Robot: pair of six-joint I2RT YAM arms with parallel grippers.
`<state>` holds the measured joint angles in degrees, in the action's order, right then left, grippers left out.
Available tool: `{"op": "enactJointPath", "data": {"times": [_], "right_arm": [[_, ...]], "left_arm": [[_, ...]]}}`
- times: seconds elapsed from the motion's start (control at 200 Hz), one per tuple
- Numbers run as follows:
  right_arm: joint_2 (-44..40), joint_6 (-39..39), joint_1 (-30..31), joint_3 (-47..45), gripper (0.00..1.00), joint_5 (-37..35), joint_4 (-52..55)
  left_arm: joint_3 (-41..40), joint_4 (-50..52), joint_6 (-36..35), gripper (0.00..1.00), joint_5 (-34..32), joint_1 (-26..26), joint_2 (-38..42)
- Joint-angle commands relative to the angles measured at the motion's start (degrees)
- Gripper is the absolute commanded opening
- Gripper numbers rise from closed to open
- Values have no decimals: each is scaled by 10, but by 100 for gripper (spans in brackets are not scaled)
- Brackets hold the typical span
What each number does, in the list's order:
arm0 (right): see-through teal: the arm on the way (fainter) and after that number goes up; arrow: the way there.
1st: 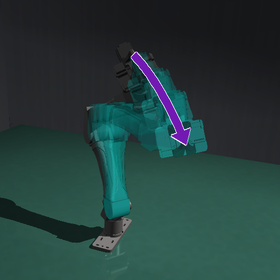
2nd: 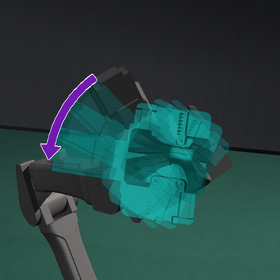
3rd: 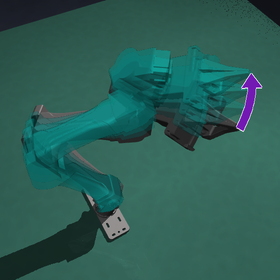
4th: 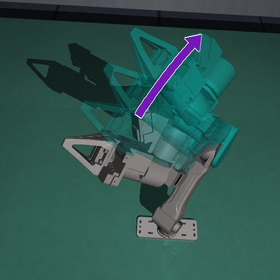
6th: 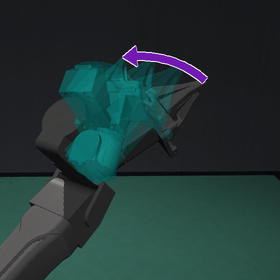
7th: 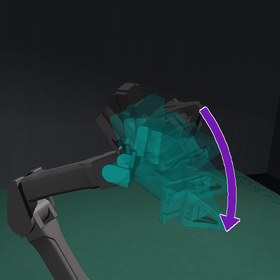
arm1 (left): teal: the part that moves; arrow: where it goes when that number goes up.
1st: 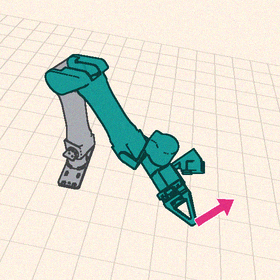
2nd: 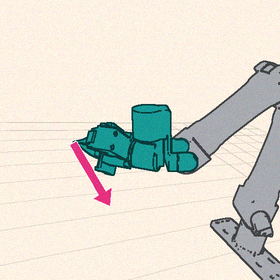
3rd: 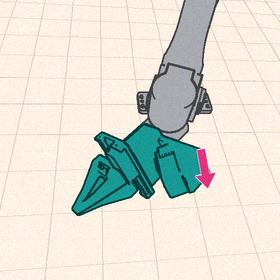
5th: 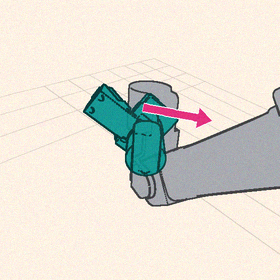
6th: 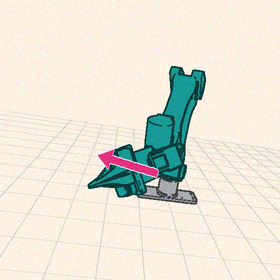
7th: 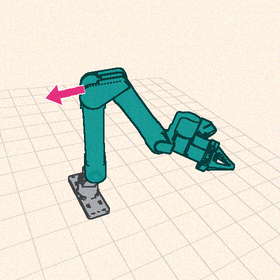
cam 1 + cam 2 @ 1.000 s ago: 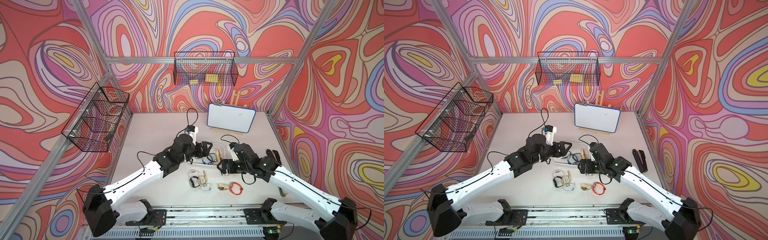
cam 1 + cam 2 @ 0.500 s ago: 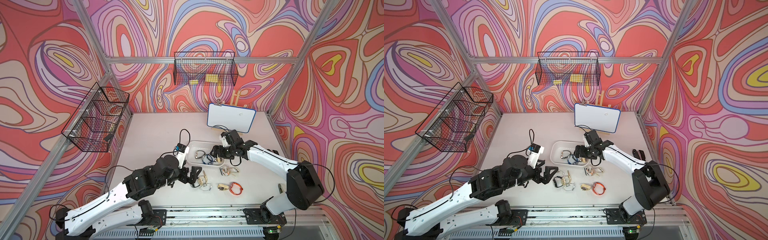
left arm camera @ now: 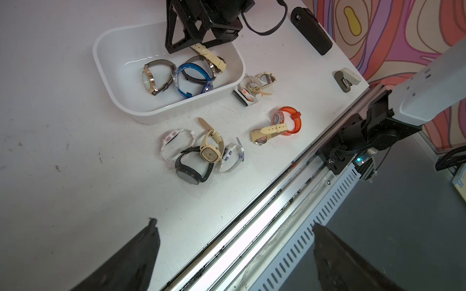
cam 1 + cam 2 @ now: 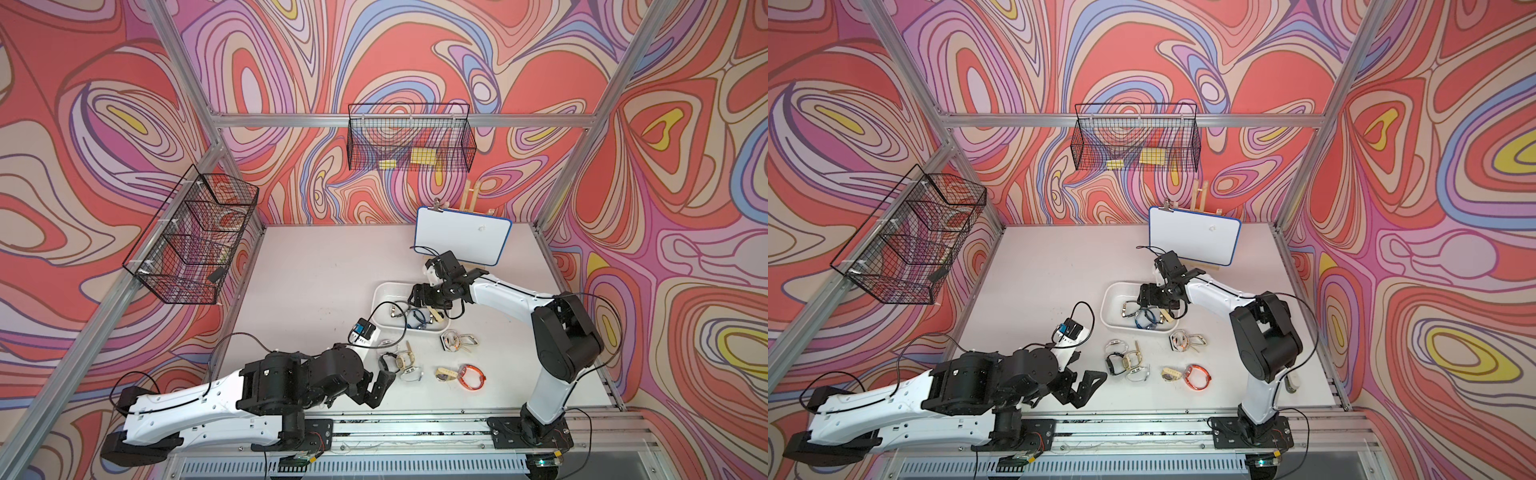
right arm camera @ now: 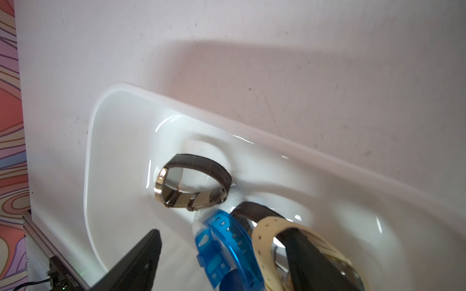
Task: Put the watch into the storage box
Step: Adjust the watch in the storage box.
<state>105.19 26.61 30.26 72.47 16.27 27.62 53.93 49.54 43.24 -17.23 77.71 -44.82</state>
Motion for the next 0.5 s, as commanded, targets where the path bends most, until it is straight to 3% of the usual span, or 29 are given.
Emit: {"op": "enactJointPath", "data": {"times": [0.0,0.305,0.496], "right_arm": [[18,-11,25,28,80,-39,38],[-11,-27,53,12,78,-120,83],[-83,-39,59,-20,81,-170,95]], "left_arm": [[12,30,16,100,-31,4,3],[14,49,22,100,-45,5,14],[8,48,25,100,-47,5,18]]}}
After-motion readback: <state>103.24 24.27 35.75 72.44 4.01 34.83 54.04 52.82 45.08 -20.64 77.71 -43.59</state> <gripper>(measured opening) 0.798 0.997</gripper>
